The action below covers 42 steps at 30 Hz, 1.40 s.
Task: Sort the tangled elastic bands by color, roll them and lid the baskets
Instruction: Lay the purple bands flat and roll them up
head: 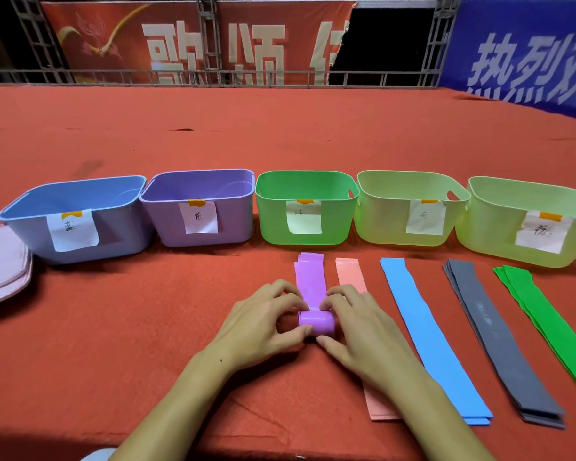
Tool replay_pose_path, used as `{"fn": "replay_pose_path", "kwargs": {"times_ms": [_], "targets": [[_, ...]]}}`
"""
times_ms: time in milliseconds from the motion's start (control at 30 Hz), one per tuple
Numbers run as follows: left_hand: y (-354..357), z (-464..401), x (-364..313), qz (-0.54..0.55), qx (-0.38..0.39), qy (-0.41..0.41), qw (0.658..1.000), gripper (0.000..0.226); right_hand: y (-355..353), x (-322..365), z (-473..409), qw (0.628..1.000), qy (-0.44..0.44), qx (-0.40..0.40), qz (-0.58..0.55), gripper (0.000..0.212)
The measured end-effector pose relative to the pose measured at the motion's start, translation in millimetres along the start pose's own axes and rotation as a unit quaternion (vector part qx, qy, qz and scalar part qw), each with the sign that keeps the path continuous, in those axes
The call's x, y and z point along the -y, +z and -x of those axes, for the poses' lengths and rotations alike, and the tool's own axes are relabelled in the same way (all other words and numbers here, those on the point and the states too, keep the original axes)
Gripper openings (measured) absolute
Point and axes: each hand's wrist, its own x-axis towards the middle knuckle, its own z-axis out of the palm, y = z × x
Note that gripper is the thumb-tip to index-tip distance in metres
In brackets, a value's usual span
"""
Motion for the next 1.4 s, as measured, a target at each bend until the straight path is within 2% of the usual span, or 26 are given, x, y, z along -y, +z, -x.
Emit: {"fn": "replay_pose_path", "kwargs": {"times_ms": [333, 633, 1000, 1167, 1400], "targets": [[-3.3, -0.6, -6.9, -0.033, 0.005, -0.014, 0.999, 0.039, -6.9, 3.0, -1.3, 0.999, 0.015, 0.018, -0.034, 0.039], [0.7, -2.8, -5.0, 0.023, -0.016, -0.037, 0.999, 0.043, -0.5, -7.6, -10.8, 0.999, 0.01, 0.036, -0.04, 0.034], [5.2, -15.6, 3.6, 0.094, -0.02, -0.056, 0.994, 0.045, 3.6, -17.1, -28.5, 0.996, 0.036, 0.079, -0.029, 0.044], [9.4, -21.1, 10.0, 0.118, -0.018, -0.083, 0.989, 0.041, -5.1, -9.9, -30.6, 0.995, 0.044, 0.056, -0.069, 0.049], [15.2, -29.4, 11.8, 0.112, -0.031, -0.115, 0.986, 0.042, -10.2, -10.0, -43.6, 0.995, 0.062, 0.072, -0.028, 0.055]]}}
